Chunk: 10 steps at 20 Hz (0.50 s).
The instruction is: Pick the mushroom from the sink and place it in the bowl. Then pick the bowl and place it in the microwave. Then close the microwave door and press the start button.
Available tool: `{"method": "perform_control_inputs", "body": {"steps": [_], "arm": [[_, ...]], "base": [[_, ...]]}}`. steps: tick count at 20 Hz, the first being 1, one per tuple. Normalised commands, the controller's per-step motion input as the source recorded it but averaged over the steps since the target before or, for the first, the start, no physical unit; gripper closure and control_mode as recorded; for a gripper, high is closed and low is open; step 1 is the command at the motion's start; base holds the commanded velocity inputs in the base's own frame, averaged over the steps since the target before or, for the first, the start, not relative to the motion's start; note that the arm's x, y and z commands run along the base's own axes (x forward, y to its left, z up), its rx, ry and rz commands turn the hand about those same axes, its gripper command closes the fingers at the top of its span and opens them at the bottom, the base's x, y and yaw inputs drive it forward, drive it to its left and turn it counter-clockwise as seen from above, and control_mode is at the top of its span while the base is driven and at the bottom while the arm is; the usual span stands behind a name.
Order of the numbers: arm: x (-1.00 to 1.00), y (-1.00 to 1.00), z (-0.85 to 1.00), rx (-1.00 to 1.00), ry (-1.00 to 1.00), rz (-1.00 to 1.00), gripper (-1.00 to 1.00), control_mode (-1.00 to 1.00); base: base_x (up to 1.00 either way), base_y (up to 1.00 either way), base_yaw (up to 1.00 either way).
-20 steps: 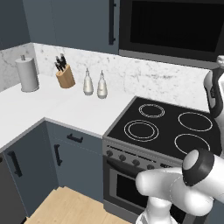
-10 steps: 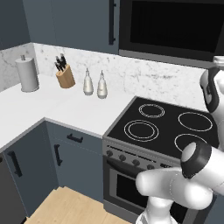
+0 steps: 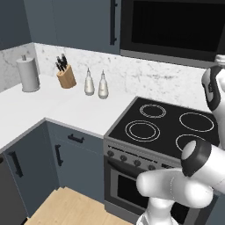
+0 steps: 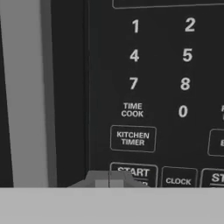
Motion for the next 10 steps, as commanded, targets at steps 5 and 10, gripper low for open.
{"method": "perform_control_inputs", "body": {"steps": [5,10], "arm": [[-0.29,-0.27,0.0,0.01,-0.03,0.0,1.0,-1.0],[-0.71,-0.22,0.0,0.01,-0.12,0.0,1.0,-1.0]], "base": [[0.0,0.0,0.0],[0.0,0.0,0.0]]}}
